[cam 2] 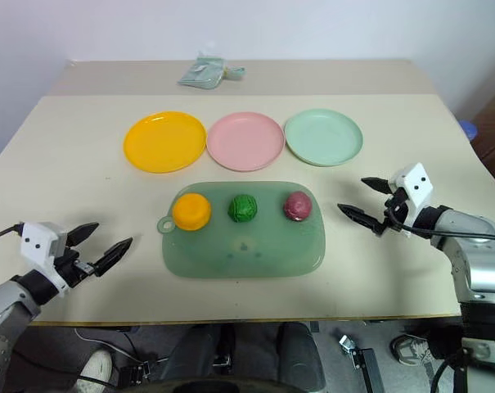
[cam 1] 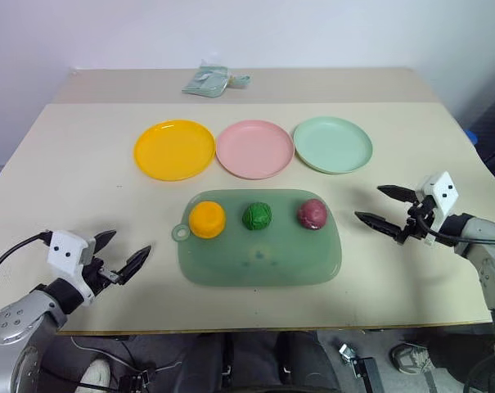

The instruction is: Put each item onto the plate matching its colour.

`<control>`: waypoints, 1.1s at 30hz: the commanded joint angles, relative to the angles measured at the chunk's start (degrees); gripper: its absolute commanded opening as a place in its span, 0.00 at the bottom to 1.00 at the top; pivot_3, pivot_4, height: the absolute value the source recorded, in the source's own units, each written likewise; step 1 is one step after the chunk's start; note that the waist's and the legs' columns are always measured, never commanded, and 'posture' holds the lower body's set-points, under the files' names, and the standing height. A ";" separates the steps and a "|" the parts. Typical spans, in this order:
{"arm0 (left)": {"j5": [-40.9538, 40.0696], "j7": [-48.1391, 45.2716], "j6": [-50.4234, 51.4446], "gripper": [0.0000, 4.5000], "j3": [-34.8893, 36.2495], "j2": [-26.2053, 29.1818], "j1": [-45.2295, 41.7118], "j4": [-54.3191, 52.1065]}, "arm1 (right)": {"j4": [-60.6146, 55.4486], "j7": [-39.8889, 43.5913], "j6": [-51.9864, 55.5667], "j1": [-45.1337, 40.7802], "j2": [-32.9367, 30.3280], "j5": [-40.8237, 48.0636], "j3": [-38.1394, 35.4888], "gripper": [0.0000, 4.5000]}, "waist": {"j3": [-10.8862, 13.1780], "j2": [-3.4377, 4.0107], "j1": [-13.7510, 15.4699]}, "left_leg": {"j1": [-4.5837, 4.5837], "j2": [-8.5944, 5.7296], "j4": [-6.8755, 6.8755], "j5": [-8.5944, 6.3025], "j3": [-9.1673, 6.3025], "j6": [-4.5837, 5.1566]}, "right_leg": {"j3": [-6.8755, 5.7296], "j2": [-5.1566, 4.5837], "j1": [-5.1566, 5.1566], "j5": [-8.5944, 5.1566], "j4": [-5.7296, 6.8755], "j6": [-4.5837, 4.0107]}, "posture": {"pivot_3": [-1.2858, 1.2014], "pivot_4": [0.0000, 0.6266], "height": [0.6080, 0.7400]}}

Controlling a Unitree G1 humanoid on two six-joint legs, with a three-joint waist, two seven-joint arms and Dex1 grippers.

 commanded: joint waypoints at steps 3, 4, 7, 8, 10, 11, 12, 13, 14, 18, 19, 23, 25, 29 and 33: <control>0.42 1.30 -1.11 1.00 0.83 -0.37 -0.74 -1.65 | 3.30 1.10 -3.58 -1.53 0.77 -1.10 0.18 0.99 | 0.00 0.00 -0.09 | 0.00 0.00 0.00 0.00 0.00 0.00 | 0.00 0.01 0.00 0.00 0.00 0.00 | 0.52 0.24 1.00; 0.82 1.74 -1.29 1.00 0.62 -0.46 -1.11 -1.55 | 3.83 0.95 -4.25 -1.53 1.03 -1.37 0.26 0.99 | 0.00 0.00 -0.09 | 0.00 0.00 0.00 0.00 0.00 0.00 | -0.01 0.01 0.00 0.00 0.00 0.00 | 0.52 0.24 1.00; 0.74 2.66 -0.96 1.00 0.85 -0.69 -2.58 -0.80 | 4.91 0.04 -4.83 -1.85 1.82 -1.73 0.08 0.99 | -0.01 0.01 -0.10 | 0.00 0.00 -0.01 0.01 0.01 -0.01 | -0.01 0.03 0.01 0.01 0.00 0.01 | 0.52 0.24 1.00; 0.35 3.18 -0.32 1.00 0.66 -0.85 -3.72 -0.66 | 5.65 -0.65 -4.88 -2.07 2.23 -1.82 -0.25 0.99 | -0.01 0.01 -0.09 | 0.00 0.00 -0.01 0.01 0.01 -0.01 | -0.01 0.03 0.01 0.01 0.01 0.01 | 0.52 0.24 1.00; 0.09 3.50 0.31 1.00 0.04 -0.87 -5.38 -0.53 | 6.09 -1.91 -5.16 -2.09 2.97 -2.09 -0.70 0.99 | -0.01 0.01 -0.03 | 0.00 0.00 -0.01 0.02 0.01 -0.01 | -0.02 0.04 0.02 0.01 0.01 0.01 | 0.52 0.24 1.00; 0.15 3.36 0.36 1.00 -0.15 -0.78 -5.91 -0.39 | 5.87 -2.62 -5.45 -1.90 3.34 -2.30 -0.84 0.99 | -0.01 0.01 -0.05 | 0.00 -0.01 -0.01 0.02 0.01 -0.01 | -0.02 0.04 0.02 0.01 0.01 0.02 | 0.52 0.24 1.00; 0.11 3.30 0.52 1.00 -0.46 -0.81 -6.52 -0.28 | 5.76 -3.31 -5.92 -1.75 3.64 -2.54 -0.96 0.99 | -0.01 0.01 -0.10 | 0.00 -0.02 -0.01 0.02 0.01 -0.01 | -0.02 0.04 0.02 0.01 0.01 0.02 | 0.52 0.24 1.00; -0.09 3.23 0.67 1.00 -0.86 -0.97 -7.33 -0.05 | 5.40 -4.08 -6.51 -1.40 3.99 -2.73 -1.14 0.99 | -0.01 0.01 -0.13 | 0.00 -0.02 -0.01 0.02 0.01 -0.01 | -0.02 0.05 0.02 0.01 0.01 0.02 | 0.52 0.24 1.00; -0.27 2.89 0.65 1.00 -1.07 -0.99 -7.96 0.34 | 4.53 -4.96 -6.86 -0.87 4.38 -2.85 -1.29 0.99 | -0.01 0.01 -0.13 | 0.00 -0.01 -0.01 0.02 0.01 -0.01 | -0.02 0.07 0.01 0.01 0.01 0.02 | 0.52 0.24 1.00; -0.82 0.89 1.34 1.00 -4.06 -0.60 -12.04 2.98 | 0.63 -7.02 -6.54 1.51 5.20 -1.85 -2.40 0.99 | -0.01 0.02 0.09 | 0.00 -0.01 -0.01 0.04 0.01 -0.04 | -0.03 0.11 0.02 0.02 0.03 0.02 | 0.52 0.24 1.00; -1.21 0.09 1.55 1.00 -4.66 -0.48 -12.76 3.47 | -0.67 -7.22 -5.90 2.41 5.27 -1.25 -2.69 0.99 | -0.01 0.02 0.12 | 0.00 -0.02 0.00 0.04 0.02 -0.04 | -0.03 0.13 0.02 0.02 0.04 0.03 | 0.52 0.24 1.00; -0.79 -5.25 2.53 1.00 -10.10 2.42 -18.34 5.84 | -10.54 -4.12 0.54 9.30 2.83 3.73 -4.55 0.99 | -0.02 0.02 0.83 | 0.00 -0.02 0.00 0.04 0.02 -0.03 | -0.04 0.27 0.03 0.02 0.03 0.03 | 0.52 0.24 1.00; -0.32 -8.23 1.70 1.00 -12.16 3.52 -20.32 7.85 | -14.32 -3.41 2.78 12.73 1.94 4.91 -5.35 0.99 | -0.03 0.04 1.09 | 0.02 -0.01 0.01 0.05 0.03 -0.04 | -0.03 0.29 0.04 0.02 0.04 0.03 | 0.52 0.24 1.00; -1.16 -16.03 2.01 1.00 -17.67 5.92 -24.86 9.26 | -22.10 -1.61 6.66 18.78 -0.19 7.38 -6.72 0.99 | -0.03 0.05 1.26 | 0.02 -0.01 0.01 0.05 0.03 -0.04 | -0.05 0.31 0.06 0.02 0.02 0.03 | 0.52 0.24 1.00; 3.76 -21.31 -0.64 1.00 -25.07 7.22 -30.54 13.42 | -26.85 -3.72 8.07 20.94 1.39 8.14 -6.25 0.99 | -0.04 0.06 1.27 | 0.06 -0.01 0.02 0.06 0.02 -0.04 | -0.06 0.31 0.09 0.02 0.06 0.03 | 0.52 0.24 1.00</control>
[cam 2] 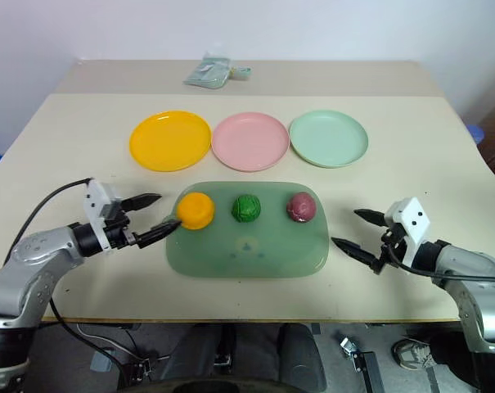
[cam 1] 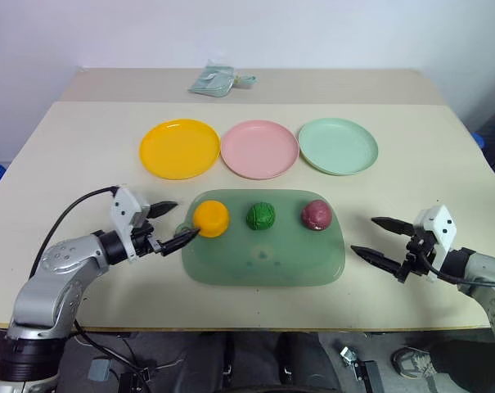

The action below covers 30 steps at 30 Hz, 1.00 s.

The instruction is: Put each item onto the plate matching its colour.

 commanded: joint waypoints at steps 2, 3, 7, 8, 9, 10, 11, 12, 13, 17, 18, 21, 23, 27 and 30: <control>4.09 -3.30 -3.24 1.00 -5.23 -0.12 -4.82 3.60 | -5.56 -2.28 1.18 0.77 1.55 1.29 -0.28 0.99 | 0.00 0.00 -0.04 | 0.01 -0.01 0.00 0.00 0.00 0.00 | -0.01 0.02 0.02 0.00 -0.01 0.00 | 0.52 0.24 1.00; 5.01 -3.07 -3.29 1.00 -6.34 -0.80 -6.30 4.91 | -6.39 -2.89 1.27 0.95 2.09 1.12 0.19 0.99 | 0.00 -0.01 -0.04 | 0.01 -0.01 0.00 0.00 0.00 0.01 | 0.00 0.02 0.01 0.00 -0.01 0.00 | 0.52 0.24 1.00; 7.94 -2.84 -4.06 1.00 -8.86 -2.33 -9.66 9.21 | -9.57 -4.78 2.34 1.47 3.44 1.44 1.15 0.99 | 0.01 -0.02 -0.02 | -0.01 -0.02 0.02 0.01 0.01 0.02 | -0.02 0.05 0.02 0.00 0.01 0.01 | 0.52 0.24 1.00; 8.32 -2.60 -4.34 0.94 -8.94 -2.84 -10.04 9.98 | -10.64 -5.27 2.86 1.53 3.61 1.72 1.40 1.00 | 0.01 -0.02 -0.03 | -0.01 -0.02 0.02 0.01 0.01 0.03 | -0.02 0.05 0.02 0.00 0.01 0.01 | 0.52 0.24 1.00; 8.49 -2.41 -4.69 0.88 -8.92 -3.31 -10.26 10.49 | -11.66 -5.75 3.43 1.48 3.75 1.94 1.71 1.00 | 0.01 -0.02 -0.03 | -0.01 -0.02 0.03 0.01 0.01 0.03 | -0.02 0.05 0.02 0.00 0.01 0.01 | 0.52 0.24 1.00; 8.50 -2.30 -4.95 0.81 -8.82 -3.71 -10.36 10.76 | -12.38 -6.16 3.91 1.36 3.87 2.03 2.01 1.00 | 0.01 -0.02 -0.02 | 0.00 -0.02 0.03 0.01 0.01 0.03 | -0.02 0.06 0.02 0.00 0.01 0.01 | 0.52 0.24 1.00; 8.56 -2.08 -5.24 0.74 -8.70 -4.16 -10.47 10.98 | -12.77 -6.47 4.25 1.15 3.97 2.01 2.32 1.00 | 0.01 -0.02 0.01 | 0.00 -0.01 0.03 0.01 0.00 0.03 | -0.02 0.06 0.01 0.00 0.02 0.01 | 0.52 0.24 1.00; 8.63 -1.96 -5.43 0.70 -8.63 -4.47 -10.53 11.10 | -12.88 -6.64 4.46 1.01 4.01 1.97 2.48 1.00 | 0.01 -0.02 0.02 | 0.00 -0.01 0.04 0.01 -0.01 0.03 | -0.02 0.06 0.02 0.00 0.03 0.01 | 0.52 0.24 1.00; 8.63 -1.42 -5.38 0.69 -8.33 -4.80 -10.54 11.15 | -13.12 -6.84 4.66 0.72 4.06 1.96 2.84 1.00 | 0.01 -0.02 0.03 | 0.00 -0.01 0.06 0.01 0.00 0.03 | -0.02 0.06 0.03 0.00 0.03 0.01 | 0.52 0.24 1.00; 5.10 2.60 -3.79 0.69 -2.64 -7.00 -11.05 11.73 | -13.89 -7.55 5.41 -0.67 4.20 2.40 3.71 1.00 | 0.02 -0.04 -0.01 | -0.01 -0.01 0.13 0.00 -0.03 0.05 | -0.02 0.05 0.05 0.00 0.06 0.02 | 0.52 0.24 1.00; 4.35 4.48 -3.51 0.69 -0.46 -7.56 -11.54 12.28 | -13.93 -7.56 5.36 -0.87 4.16 2.47 3.83 1.00 | 0.02 -0.05 -0.02 | -0.02 0.00 0.15 0.00 -0.05 0.05 | -0.03 0.06 0.04 0.00 0.07 0.02 | 0.52 0.24 1.00; 5.63 12.27 -4.72 0.69 4.59 -8.98 -14.91 16.22 | -14.09 -7.88 5.35 -1.91 4.19 2.81 4.07 1.00 | 0.03 -0.06 0.07 | -0.02 0.00 0.20 0.00 -0.07 0.04 | -0.03 0.06 0.04 0.00 0.13 0.02 | 0.52 0.24 1.00; 8.43 18.01 -5.34 0.69 5.60 -9.78 -18.63 20.70 | -14.00 -8.32 5.72 -3.01 4.40 3.32 4.09 1.00 | 0.03 -0.07 0.12 | -0.06 0.00 0.37 -0.01 -0.10 0.07 | -0.06 0.06 0.04 -0.01 0.27 0.02 | 0.52 0.24 1.00; 16.63 29.66 -7.55 0.69 3.85 -11.68 -30.52 36.74 | -13.25 -9.19 6.01 -6.09 4.67 3.27 5.15 1.00 | 0.05 -0.14 0.83 | -0.08 -0.05 0.68 -0.08 -0.14 0.18 | -0.10 0.06 0.13 -0.01 0.46 0.04 | 0.52 0.24 1.00; 20.48 34.70 -9.90 0.69 2.87 -13.03 -38.01 48.65 | -12.34 -10.77 5.68 -8.91 5.24 2.03 6.41 1.00 | 0.05 -0.18 1.33 | -0.09 -0.09 0.71 -0.10 -0.10 0.22 | -0.11 0.08 0.11 -0.01 0.48 0.06 | 0.52 0.24 1.00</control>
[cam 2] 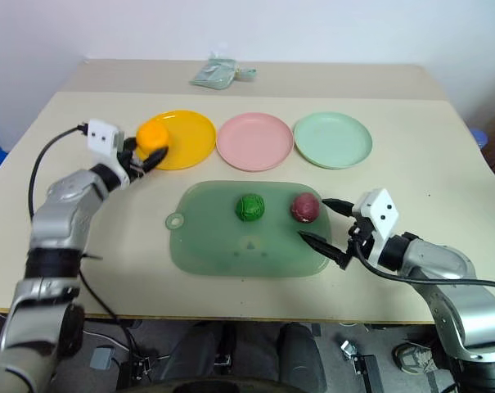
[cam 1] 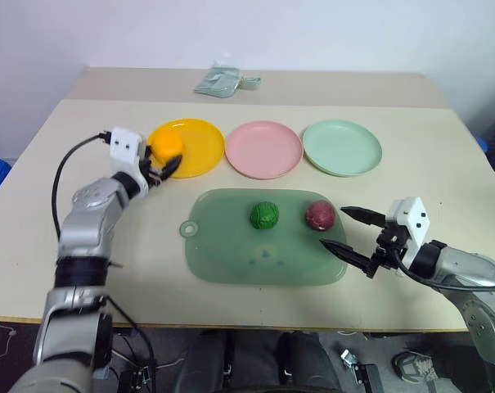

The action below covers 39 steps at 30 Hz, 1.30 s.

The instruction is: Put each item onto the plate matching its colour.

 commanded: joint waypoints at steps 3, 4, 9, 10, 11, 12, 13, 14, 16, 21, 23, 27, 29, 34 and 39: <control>3.79 4.62 -5.81 0.80 -0.30 -2.14 -9.20 15.48 | -1.04 -3.15 0.90 -5.89 1.83 -0.24 2.25 1.00 | 0.02 -0.04 0.05 | -0.05 0.00 -0.01 -0.01 0.01 0.01 | -0.02 0.01 -0.03 -0.01 0.07 0.01 | 0.52 0.24 1.00; 3.54 3.87 -6.74 0.93 -0.12 -2.58 -10.03 17.07 | -1.41 -3.87 1.59 -7.08 2.26 -0.07 2.96 1.00 | 0.02 -0.05 0.04 | -0.08 0.00 -0.02 -0.01 0.04 0.01 | -0.02 0.01 -0.07 0.00 0.07 0.02 | 0.52 0.24 1.00; 4.14 0.29 -10.09 1.00 -0.57 -1.82 -9.86 16.79 | -5.21 -7.98 6.88 -13.05 4.81 0.49 8.40 1.00 | 0.06 -0.12 -0.08 | -0.10 0.04 -0.02 0.00 0.07 0.00 | -0.03 0.01 -0.12 0.00 0.08 0.02 | 0.52 0.24 1.00; 4.05 -0.52 -10.37 1.00 -0.42 -1.25 -8.96 15.08 | -5.47 -8.99 7.83 -14.20 5.38 -0.41 10.11 1.00 | 0.06 -0.12 -0.14 | -0.11 0.05 -0.02 0.00 0.08 -0.01 | -0.03 0.02 -0.13 0.00 0.08 0.02 | 0.52 0.24 1.00; 4.05 -0.62 -10.74 1.00 -0.13 -0.66 -8.05 13.43 | -5.40 -9.80 8.26 -15.23 5.79 -1.72 11.85 1.00 | 0.07 -0.12 -0.29 | -0.11 0.05 -0.02 0.00 0.07 -0.01 | -0.03 0.01 -0.14 0.00 0.08 0.02 | 0.52 0.24 1.00; 3.72 -0.59 -10.87 1.00 0.62 0.12 -6.80 11.33 | -4.91 -10.62 8.06 -16.34 6.39 -3.58 13.92 1.00 | 0.06 -0.13 -0.52 | -0.11 0.05 -0.02 0.01 0.08 -0.02 | -0.02 0.01 -0.15 0.00 0.08 0.02 | 0.52 0.24 1.00; 3.32 -0.67 -10.87 1.00 1.29 0.86 -5.41 8.99 | -4.07 -11.36 7.53 -17.07 6.94 -5.37 15.54 1.00 | 0.06 -0.13 -0.89 | -0.11 0.06 -0.03 0.01 0.08 -0.02 | -0.02 0.01 -0.16 0.00 0.08 0.02 | 0.52 0.24 1.00; 2.44 -1.64 -10.81 1.00 2.06 1.79 -3.16 5.23 | -2.37 -12.37 6.73 -17.81 7.92 -7.27 16.87 1.00 | 0.06 -0.13 -1.07 | -0.12 0.06 -0.05 0.01 0.08 -0.02 | -0.02 0.01 -0.17 0.00 0.09 0.02 | 0.52 0.24 1.00; 0.81 -3.93 -10.24 1.00 3.06 3.04 0.67 -1.21 | 0.09 -13.46 5.83 -18.69 9.47 -9.31 18.35 1.00 | 0.04 -0.16 -1.51 | -0.12 0.06 -0.08 0.01 0.07 -0.03 | -0.02 0.00 -0.18 0.00 0.09 0.02 | 0.52 0.24 1.00; -10.41 -21.34 -3.07 1.00 -1.24 7.62 20.03 -29.71 | 5.17 -12.52 5.31 -19.35 11.41 -13.97 24.41 1.00 | 0.02 -0.16 -2.00 | -0.12 0.06 -0.08 0.00 0.08 -0.05 | -0.02 -0.03 -0.19 0.00 0.08 0.02 | 0.52 0.24 1.00; -13.88 -26.09 0.18 1.00 -4.45 9.46 27.64 -40.23 | 7.69 -12.47 5.54 -19.87 11.98 -15.43 25.82 1.00 | 0.03 -0.13 -2.52 | -0.11 0.05 -0.17 -0.01 0.09 -0.05 | 0.01 -0.08 -0.20 -0.01 0.07 0.00 | 0.52 0.24 1.00; -16.53 -27.53 5.05 1.00 -7.31 9.97 33.51 -48.48 | 10.06 -10.90 4.82 -20.97 12.72 -15.88 25.95 0.94 | 0.05 -0.14 -2.32 | -0.12 0.03 -0.07 0.02 0.02 -0.10 | 0.01 -0.11 -0.19 -0.02 -0.02 -0.01 | 0.52 0.24 1.00; -16.74 -27.05 6.23 1.00 -8.00 9.34 33.93 -49.82 | 10.51 -9.96 4.63 -21.30 12.98 -16.14 26.22 0.83 | 0.04 -0.11 -2.36 | -0.09 0.05 -0.06 0.05 -0.01 -0.15 | 0.01 -0.08 -0.19 -0.02 0.04 -0.01 | 0.52 0.24 1.00; -16.39 -26.61 7.26 1.00 -9.10 8.59 34.22 -50.62 | 11.17 -10.78 4.22 -22.48 14.80 -17.40 25.82 0.26 | 0.03 -0.10 -2.68 | -0.06 0.06 -0.09 0.05 0.01 -0.14 | 0.04 -0.04 -0.23 -0.02 0.07 -0.02 | 0.52 0.24 1.00; -16.55 -27.04 7.11 1.00 -6.93 9.28 35.63 -49.47 | 8.97 -10.47 4.85 -23.49 14.78 -17.64 24.64 0.16 | 0.03 -0.10 -2.53 | -0.08 0.06 -0.10 0.05 0.01 -0.13 | 0.04 -0.04 -0.24 -0.02 0.07 -0.02 | 0.52 0.24 1.00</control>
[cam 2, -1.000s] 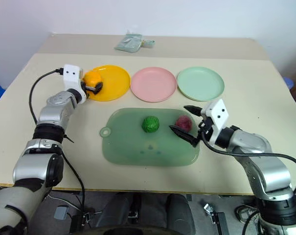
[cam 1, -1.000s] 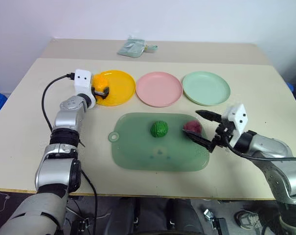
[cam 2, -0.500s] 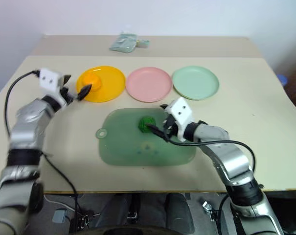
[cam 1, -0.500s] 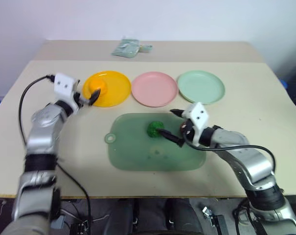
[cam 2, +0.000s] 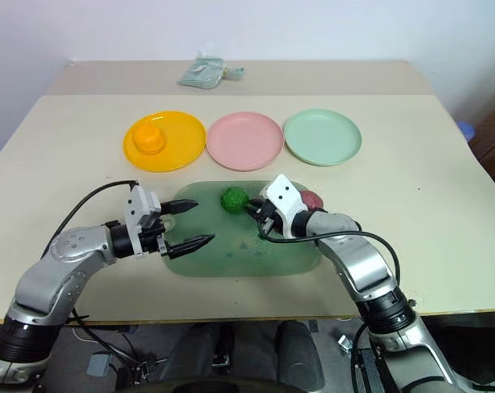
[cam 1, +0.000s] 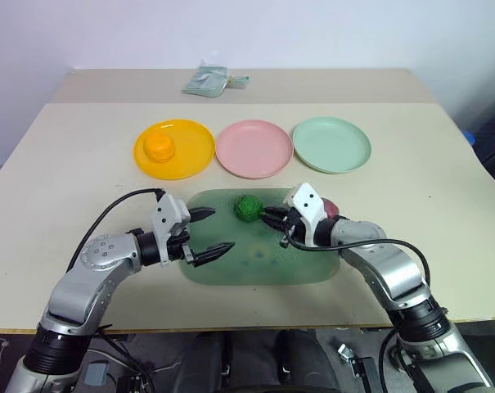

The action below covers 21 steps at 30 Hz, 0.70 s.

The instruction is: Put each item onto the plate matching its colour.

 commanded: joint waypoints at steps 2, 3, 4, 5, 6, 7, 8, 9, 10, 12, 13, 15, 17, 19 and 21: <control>-0.16 -0.02 -1.12 1.00 3.76 1.54 1.62 0.74 | -2.86 0.22 0.65 -1.88 0.61 1.59 -3.14 0.30 | 0.00 0.00 -0.11 | 0.00 0.00 0.00 0.00 0.00 0.00 | 0.00 0.00 0.00 0.00 0.00 0.00 | 0.52 0.24 1.00; 0.13 0.14 -1.53 1.00 4.65 1.89 1.95 1.60 | -2.92 0.36 1.24 -2.23 0.90 2.21 -3.52 0.36 | 0.00 0.00 -0.15 | 0.00 0.01 -0.01 0.00 0.00 0.00 | 0.00 0.00 -0.01 0.00 0.00 0.00 | 0.52 0.24 1.00; 0.32 0.27 -1.80 1.00 5.17 2.06 2.16 2.09 | -3.00 0.50 1.65 -2.41 1.08 2.54 -3.77 0.45 | 0.00 0.01 -0.16 | 0.00 0.02 -0.01 0.00 0.00 0.00 | 0.00 0.01 -0.03 0.00 0.00 0.00 | 0.52 0.24 1.00; -0.11 0.28 -1.98 1.00 6.37 2.14 2.45 2.81 | -3.27 0.74 1.85 -2.59 1.14 2.59 -3.60 0.56 | 0.00 0.01 -0.16 | 0.00 0.03 -0.02 0.00 0.00 0.00 | 0.00 0.01 -0.04 0.00 0.00 -0.01 | 0.52 0.24 1.00; -0.82 0.19 -2.17 1.00 7.88 2.25 2.79 3.58 | -3.54 0.78 2.18 -2.91 1.43 2.66 -3.17 0.66 | 0.00 0.01 -0.14 | 0.00 0.03 -0.02 0.00 0.00 0.00 | 0.00 0.01 -0.04 0.00 0.00 0.00 | 0.52 0.24 1.00; -1.28 -0.14 -2.37 1.00 9.09 2.44 3.17 4.13 | -3.70 0.70 2.44 -3.21 1.81 2.61 -2.65 0.78 | 0.00 0.00 -0.13 | 0.00 0.03 -0.02 0.00 0.00 0.00 | 0.00 0.01 -0.04 0.00 0.00 -0.01 | 0.52 0.24 1.00; -1.57 -0.70 -2.62 1.00 10.05 2.73 3.69 4.44 | -3.51 0.25 2.48 -3.62 2.47 2.19 -1.90 0.89 | 0.00 0.00 -0.17 | 0.00 0.02 -0.02 0.00 0.00 0.01 | 0.00 0.00 -0.04 0.00 0.00 0.00 | 0.52 0.24 1.00; -1.66 -1.25 -2.80 1.00 10.58 2.96 4.14 4.49 | -3.06 -0.31 2.49 -3.99 3.18 1.61 -1.27 0.99 | 0.00 0.01 -0.18 | 0.00 0.03 -0.03 -0.01 0.01 0.01 | 0.00 0.00 -0.05 0.00 0.00 -0.01 | 0.52 0.24 1.00; -1.61 -1.94 -3.10 1.00 10.78 3.32 4.63 4.30 | -2.33 -0.84 2.49 -4.34 3.94 0.93 -0.55 0.99 | 0.00 0.01 -0.19 | 0.00 0.03 -0.04 -0.01 0.01 0.01 | 0.00 0.00 -0.06 0.00 0.00 -0.01 | 0.52 0.24 1.00; -1.38 -3.08 -3.95 1.00 10.92 3.78 5.48 3.77 | -1.01 -1.34 2.44 -4.81 5.07 -0.25 0.84 0.99 | 0.01 0.01 -0.15 | 0.00 0.02 -0.04 0.00 0.01 0.00 | 0.00 -0.01 -0.07 0.00 0.00 -0.01 | 0.52 0.24 1.00; -1.33 -3.44 -4.33 1.00 10.94 3.90 5.78 3.53 | -0.30 -1.51 2.45 -5.04 5.57 -0.75 1.47 0.99 | 0.01 0.01 -0.11 | 0.00 0.02 -0.04 0.00 0.01 0.00 | 0.00 -0.02 -0.06 0.00 0.00 -0.01 | 0.52 0.24 1.00; -1.26 -3.67 -4.89 1.00 11.07 3.81 6.05 3.27 | 1.49 -2.01 2.36 -5.57 6.51 -2.03 2.53 0.99 | 0.01 0.01 -0.10 | -0.01 0.00 -0.04 -0.01 0.01 0.00 | 0.00 -0.03 -0.06 0.00 0.00 -0.01 | 0.52 0.24 1.00; -1.41 -3.59 -5.17 1.00 11.18 3.53 6.34 2.63 | 4.00 -3.22 2.15 -6.29 7.71 -3.57 3.26 0.99 | 0.01 0.01 -0.16 | -0.01 0.00 -0.04 -0.01 0.00 0.00 | 0.00 -0.03 -0.07 0.00 0.00 -0.01 | 0.52 0.24 1.00; -1.41 -3.56 -5.68 1.00 11.18 3.45 7.01 1.68 | 6.58 -4.45 1.86 -7.24 9.10 -5.18 3.89 0.99 | 0.01 0.01 -0.30 | -0.01 0.01 -0.05 0.00 0.01 -0.01 | 0.00 -0.03 -0.09 0.00 0.00 -0.01 | 0.52 0.24 1.00; -1.13 -3.36 -6.34 1.00 11.21 3.28 7.56 1.16 | 7.01 -4.74 2.31 -7.52 9.81 -5.65 3.74 0.88 | 0.02 0.03 -0.32 | -0.01 0.01 -0.08 0.00 0.03 -0.02 | 0.02 -0.03 -0.13 0.00 0.01 -0.01 | 0.52 0.24 1.00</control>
